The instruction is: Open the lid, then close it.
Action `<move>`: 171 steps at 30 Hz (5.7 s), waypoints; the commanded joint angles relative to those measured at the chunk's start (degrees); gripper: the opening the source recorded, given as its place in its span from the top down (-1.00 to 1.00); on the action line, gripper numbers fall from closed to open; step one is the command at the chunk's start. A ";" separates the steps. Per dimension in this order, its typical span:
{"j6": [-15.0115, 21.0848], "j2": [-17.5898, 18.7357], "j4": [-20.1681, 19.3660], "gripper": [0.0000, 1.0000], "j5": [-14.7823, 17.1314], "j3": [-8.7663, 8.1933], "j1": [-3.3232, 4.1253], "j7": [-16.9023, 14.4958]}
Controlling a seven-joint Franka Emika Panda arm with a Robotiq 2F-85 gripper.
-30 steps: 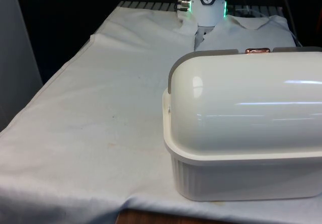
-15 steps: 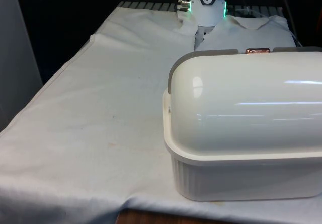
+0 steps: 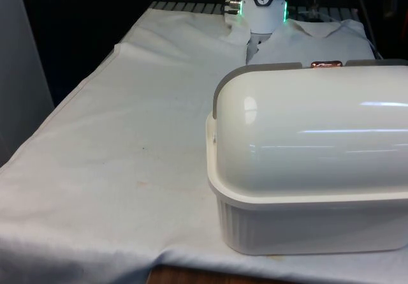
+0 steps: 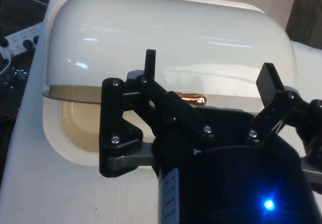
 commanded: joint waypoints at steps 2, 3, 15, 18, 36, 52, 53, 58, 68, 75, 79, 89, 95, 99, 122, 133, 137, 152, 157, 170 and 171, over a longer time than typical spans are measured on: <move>0.92 0.11 -0.34 -0.97 0.63 0.57 -0.40 -0.74; 0.97 0.17 -0.34 -0.90 0.63 0.57 -0.40 -0.80; 1.20 0.46 -0.52 0.44 0.63 0.57 -0.34 -0.80; 1.20 0.46 -0.52 0.63 0.63 0.57 -0.34 -0.80; 0.46 1.66 -1.66 1.00 0.11 0.00 0.00 -0.06; 0.46 1.78 -3.32 1.00 0.40 0.34 -0.06 -0.69; 0.46 1.78 -3.32 1.00 0.06 0.06 0.11 -0.40; 0.00 1.89 -3.21 1.00 0.40 0.34 -0.06 -0.80; -0.92 1.89 -3.15 1.00 0.52 0.40 -0.06 -0.86; -1.20 2.12 -3.09 1.00 0.40 0.29 0.00 -0.69; -1.66 2.12 -3.15 1.00 0.34 0.29 0.00 -0.69; -1.66 2.01 -3.27 1.00 0.17 0.17 0.06 -0.52; -2.64 2.01 -3.32 1.00 0.34 0.29 0.00 -0.69; -3.61 1.72 -3.55 1.00 0.34 0.29 0.06 -0.69; -7.79 -1.60 -7.22 1.00 -0.06 0.23 0.69 -0.57; -10.26 -3.50 -9.63 1.00 -0.17 0.34 0.86 -1.15; -11.97 -3.55 -9.74 1.00 -0.06 0.52 0.80 -1.66; -18.85 -3.32 -9.45 1.00 0.23 0.92 0.74 -3.61; -20.51 -3.27 -9.40 1.00 0.23 1.03 0.74 -4.01; -23.43 -4.41 -9.85 1.00 -0.11 1.03 0.92 -4.30; -23.43 -4.64 -10.03 1.00 -0.11 1.09 0.92 -4.24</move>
